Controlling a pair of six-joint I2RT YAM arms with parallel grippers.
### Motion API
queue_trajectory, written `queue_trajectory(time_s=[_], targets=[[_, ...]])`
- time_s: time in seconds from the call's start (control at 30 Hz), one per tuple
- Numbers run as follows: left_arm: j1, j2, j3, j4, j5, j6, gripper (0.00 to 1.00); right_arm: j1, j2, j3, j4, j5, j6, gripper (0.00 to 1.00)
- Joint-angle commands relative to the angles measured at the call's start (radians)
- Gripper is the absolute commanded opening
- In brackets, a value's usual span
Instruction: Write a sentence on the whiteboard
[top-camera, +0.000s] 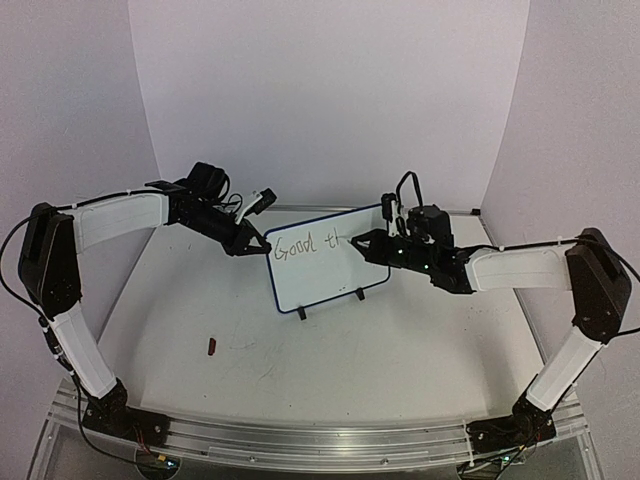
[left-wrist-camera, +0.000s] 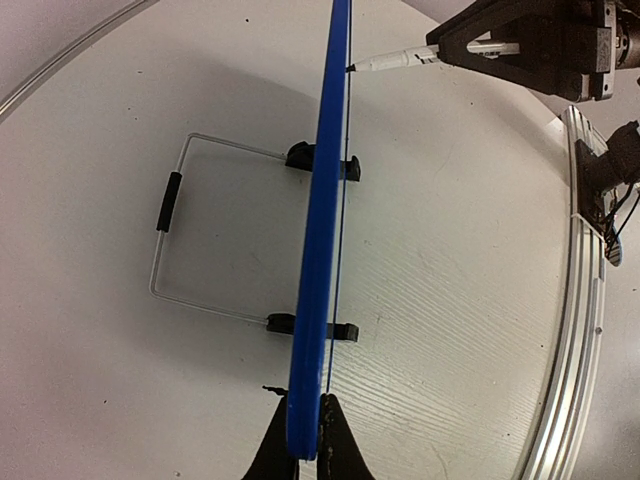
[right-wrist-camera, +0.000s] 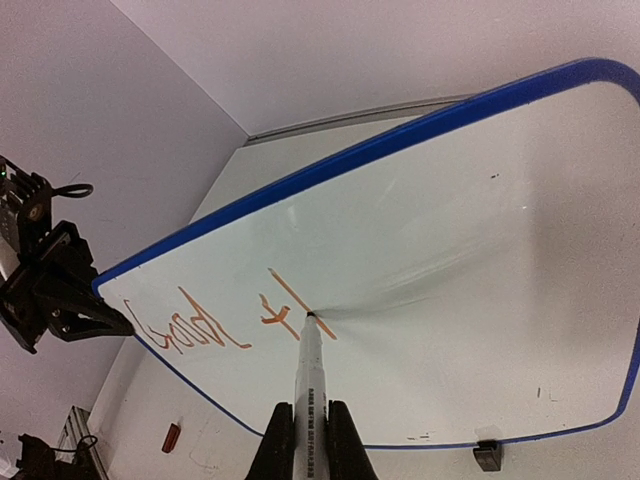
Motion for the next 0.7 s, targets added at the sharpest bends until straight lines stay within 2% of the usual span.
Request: queue_trajectory(time_s=[0.0, 0.27, 0.67], targets=[[-0.010, 0.045, 0.003, -0.073, -0.124, 0.055, 0.00, -0.003, -0.029, 0.036, 0.035, 0.044, -0.010, 0.00], [-0.010, 0.045, 0.003, -0.073, -0.123, 0.054, 0.00, -0.003, -0.053, 0.014, 0.036, 0.104, -0.006, 0.00], [-0.010, 0.045, 0.003, -0.073, -0.122, 0.054, 0.00, -0.003, -0.032, -0.001, 0.036, 0.099, 0.002, 0.00]])
